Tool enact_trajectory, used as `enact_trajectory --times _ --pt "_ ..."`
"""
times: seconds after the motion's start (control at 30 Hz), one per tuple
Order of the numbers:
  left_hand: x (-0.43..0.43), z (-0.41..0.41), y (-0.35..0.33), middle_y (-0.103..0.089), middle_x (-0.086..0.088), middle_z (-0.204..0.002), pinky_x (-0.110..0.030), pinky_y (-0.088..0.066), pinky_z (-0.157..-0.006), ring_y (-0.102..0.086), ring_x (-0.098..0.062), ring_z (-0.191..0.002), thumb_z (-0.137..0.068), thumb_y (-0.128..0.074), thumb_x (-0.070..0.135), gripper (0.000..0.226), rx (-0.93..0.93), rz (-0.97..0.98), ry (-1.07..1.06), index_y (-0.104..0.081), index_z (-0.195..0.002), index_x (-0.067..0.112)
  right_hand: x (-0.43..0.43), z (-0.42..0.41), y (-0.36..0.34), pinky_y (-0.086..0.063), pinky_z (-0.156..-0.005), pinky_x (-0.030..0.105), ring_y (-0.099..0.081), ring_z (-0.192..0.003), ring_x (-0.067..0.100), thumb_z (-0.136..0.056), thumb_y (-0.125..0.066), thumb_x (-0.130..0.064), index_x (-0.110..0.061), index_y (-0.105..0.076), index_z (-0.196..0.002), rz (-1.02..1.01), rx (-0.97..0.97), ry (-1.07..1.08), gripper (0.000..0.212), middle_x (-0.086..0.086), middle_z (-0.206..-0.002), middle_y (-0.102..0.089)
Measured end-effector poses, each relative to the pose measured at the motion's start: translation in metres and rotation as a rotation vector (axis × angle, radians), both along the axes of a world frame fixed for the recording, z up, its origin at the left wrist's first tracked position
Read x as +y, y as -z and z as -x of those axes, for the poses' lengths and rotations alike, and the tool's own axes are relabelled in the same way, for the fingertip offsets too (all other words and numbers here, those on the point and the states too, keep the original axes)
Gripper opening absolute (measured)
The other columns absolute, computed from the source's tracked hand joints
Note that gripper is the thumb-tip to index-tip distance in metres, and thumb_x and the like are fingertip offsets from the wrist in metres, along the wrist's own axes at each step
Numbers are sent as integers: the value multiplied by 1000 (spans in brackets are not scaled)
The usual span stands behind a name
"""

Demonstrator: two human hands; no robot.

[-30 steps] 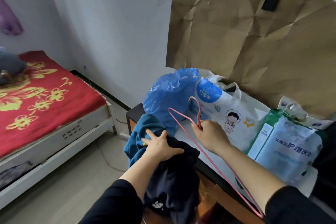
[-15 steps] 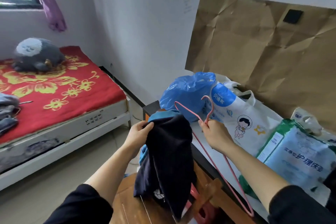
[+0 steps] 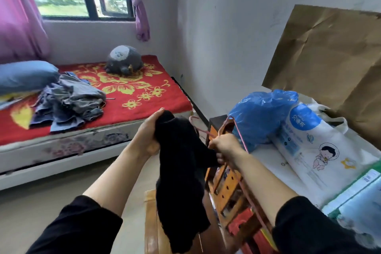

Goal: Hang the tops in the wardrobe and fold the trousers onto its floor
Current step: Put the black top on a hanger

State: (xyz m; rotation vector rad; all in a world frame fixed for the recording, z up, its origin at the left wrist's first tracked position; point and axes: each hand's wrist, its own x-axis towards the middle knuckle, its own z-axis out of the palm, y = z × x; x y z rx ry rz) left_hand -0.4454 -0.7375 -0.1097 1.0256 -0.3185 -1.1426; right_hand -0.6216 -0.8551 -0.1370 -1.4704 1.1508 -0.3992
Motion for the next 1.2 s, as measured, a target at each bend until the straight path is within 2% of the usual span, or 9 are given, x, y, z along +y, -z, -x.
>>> enact_trajectory --times 0.1,0.3,0.47,0.6,0.77,0.93,1.0,1.1,1.2 --pt "29 -25 -8 -70 -8 -66 -25 -54 -51 -70 -20 -60 -93 -54 44 46 -15 13 -57 -72 -67 10 27 -25 1 -24 -36 19 -29 -33 15 -75 -55 10 -10 -51 -69 12 -59 -52 22 2 -46 -33" --pt "83 -87 -11 -68 -6 -66 -25 -55 -55 -70 -16 -62 -91 -58 42 40 -54 57 -187 -72 -69 11 93 -89 31 -16 -38 18 -19 -36 10 -73 -60 12 -4 -58 -114 -192 -108 -347 44 -2 -46 -22" --pt "141 -164 -19 -73 -6 -81 -26 -56 -60 -72 -16 -72 -94 -55 39 39 -106 103 -280 -79 -76 14 159 -172 52 -15 -39 17 -18 -37 9 -81 -67 -6 -2 -64 -97 -226 -139 -538 17 -4 -45 -22" --pt "195 -231 -25 -66 -17 -116 -42 -51 -96 -63 -29 -108 -95 -51 41 44 -131 116 -372 -67 -116 6 206 -246 54 -21 -37 15 -25 -33 8 -85 -64 -8 -6 -61 -82 -156 -149 -549 6 -5 -41 -29" --pt "274 -305 -31 -73 -10 -91 -30 -58 -70 -71 -21 -86 -96 -50 38 36 -213 88 -509 -73 -93 11 235 -319 34 -17 -35 16 -23 -34 6 -89 -51 -5 -17 -40 -59 -189 -211 -421 33 -4 -47 -26" --pt "349 -350 -8 -56 7 -51 -20 -46 -46 -55 -10 -46 -89 -62 43 43 -448 -171 -624 -63 -51 24 235 -372 -4 -13 -34 18 -17 -35 8 -86 -46 -11 -21 -34 -60 -258 -348 -359 31 -6 -46 -22" --pt "371 -360 5 -58 8 -56 -25 -44 -51 -55 -11 -54 -76 -67 59 37 -571 -288 -593 -63 -63 24 240 -393 -17 -12 -35 17 -16 -35 8 -85 -47 -9 -20 -36 -62 -229 -353 -390 28 -6 -46 -22" --pt "389 -374 16 -69 10 -82 -23 -44 -63 -64 -8 -75 -53 -68 81 65 -852 -504 -438 -66 -89 27 259 -422 -32 -12 -35 16 -17 -35 8 -85 -46 -7 -19 -38 -64 -219 -339 -454 25 -5 -47 -23" --pt "392 -382 21 -69 18 -87 -21 -45 -66 -64 0 -83 -45 -58 92 73 -1033 -752 -162 -70 -89 34 280 -447 -43 -14 -33 16 -19 -35 7 -87 -47 -5 -18 -39 -66 -202 -327 -494 26 -3 -51 -25"
